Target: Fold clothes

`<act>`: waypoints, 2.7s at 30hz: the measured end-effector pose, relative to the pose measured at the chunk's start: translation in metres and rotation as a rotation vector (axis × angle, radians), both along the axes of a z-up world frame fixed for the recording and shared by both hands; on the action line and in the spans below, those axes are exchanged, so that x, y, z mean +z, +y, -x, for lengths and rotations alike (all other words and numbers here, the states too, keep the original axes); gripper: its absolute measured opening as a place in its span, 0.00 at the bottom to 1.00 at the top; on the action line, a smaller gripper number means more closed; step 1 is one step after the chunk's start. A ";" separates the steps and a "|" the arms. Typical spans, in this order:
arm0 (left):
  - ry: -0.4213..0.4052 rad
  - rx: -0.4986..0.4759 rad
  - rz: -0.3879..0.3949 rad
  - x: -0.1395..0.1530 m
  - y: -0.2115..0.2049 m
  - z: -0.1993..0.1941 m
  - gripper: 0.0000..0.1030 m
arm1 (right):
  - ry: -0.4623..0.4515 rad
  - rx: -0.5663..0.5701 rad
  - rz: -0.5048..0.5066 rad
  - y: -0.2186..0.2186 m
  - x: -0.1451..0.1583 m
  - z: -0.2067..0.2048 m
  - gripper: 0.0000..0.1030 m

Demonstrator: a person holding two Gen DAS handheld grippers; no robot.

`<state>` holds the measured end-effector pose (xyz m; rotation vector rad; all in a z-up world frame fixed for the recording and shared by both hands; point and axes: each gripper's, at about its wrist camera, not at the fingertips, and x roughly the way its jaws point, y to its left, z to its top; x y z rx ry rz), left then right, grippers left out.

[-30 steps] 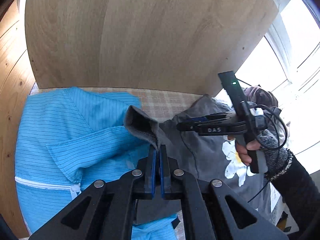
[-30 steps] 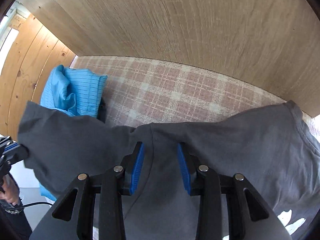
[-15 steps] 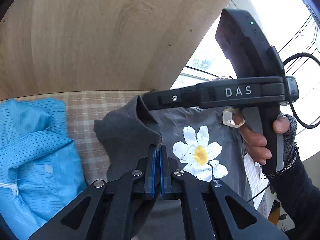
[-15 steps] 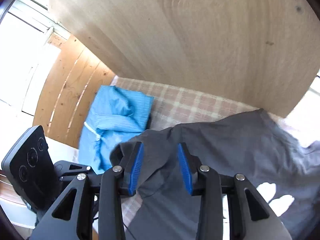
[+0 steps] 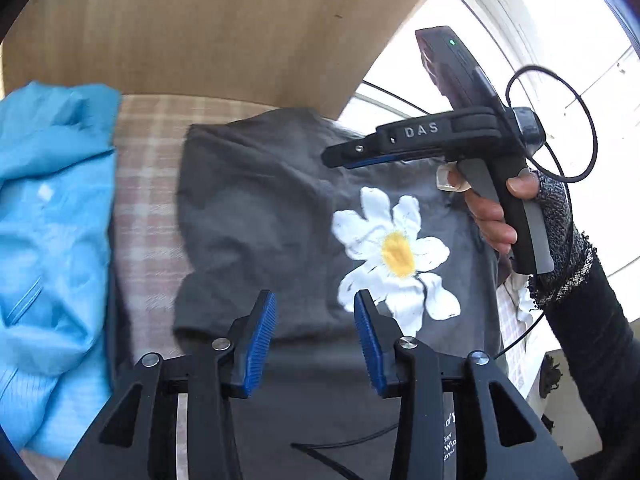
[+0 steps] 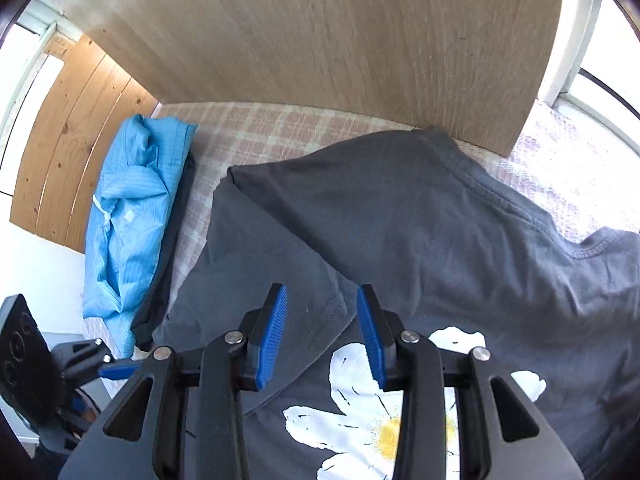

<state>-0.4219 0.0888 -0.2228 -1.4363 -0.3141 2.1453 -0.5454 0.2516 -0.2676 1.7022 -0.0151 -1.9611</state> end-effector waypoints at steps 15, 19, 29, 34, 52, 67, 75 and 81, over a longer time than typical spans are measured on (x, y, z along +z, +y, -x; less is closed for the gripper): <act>-0.089 0.115 0.116 -0.047 -0.058 -0.030 0.26 | 0.061 0.163 -0.139 -0.028 -0.005 -0.032 0.08; -0.092 0.109 0.150 -0.051 -0.059 -0.031 0.26 | 0.107 0.113 -0.160 -0.017 0.007 -0.031 0.07; 0.043 0.108 0.157 -0.011 -0.061 -0.019 0.26 | 0.228 0.109 -0.241 -0.033 0.033 -0.036 0.18; -0.006 0.049 0.130 -0.030 -0.038 0.018 0.26 | 0.118 0.179 -0.090 -0.075 0.024 -0.028 0.18; -0.011 -0.065 0.198 -0.039 -0.034 0.020 0.23 | -0.103 0.001 -0.078 0.000 -0.018 -0.129 0.18; -0.010 -0.083 0.213 -0.046 -0.030 0.018 0.24 | -0.211 -0.168 0.070 0.015 -0.010 -0.128 0.22; -0.012 -0.093 0.219 -0.045 -0.030 0.018 0.25 | -0.082 -0.011 -0.082 -0.009 0.009 -0.143 0.10; -0.003 -0.115 0.236 -0.043 -0.026 0.015 0.25 | -0.103 0.021 -0.176 -0.007 0.019 -0.143 0.18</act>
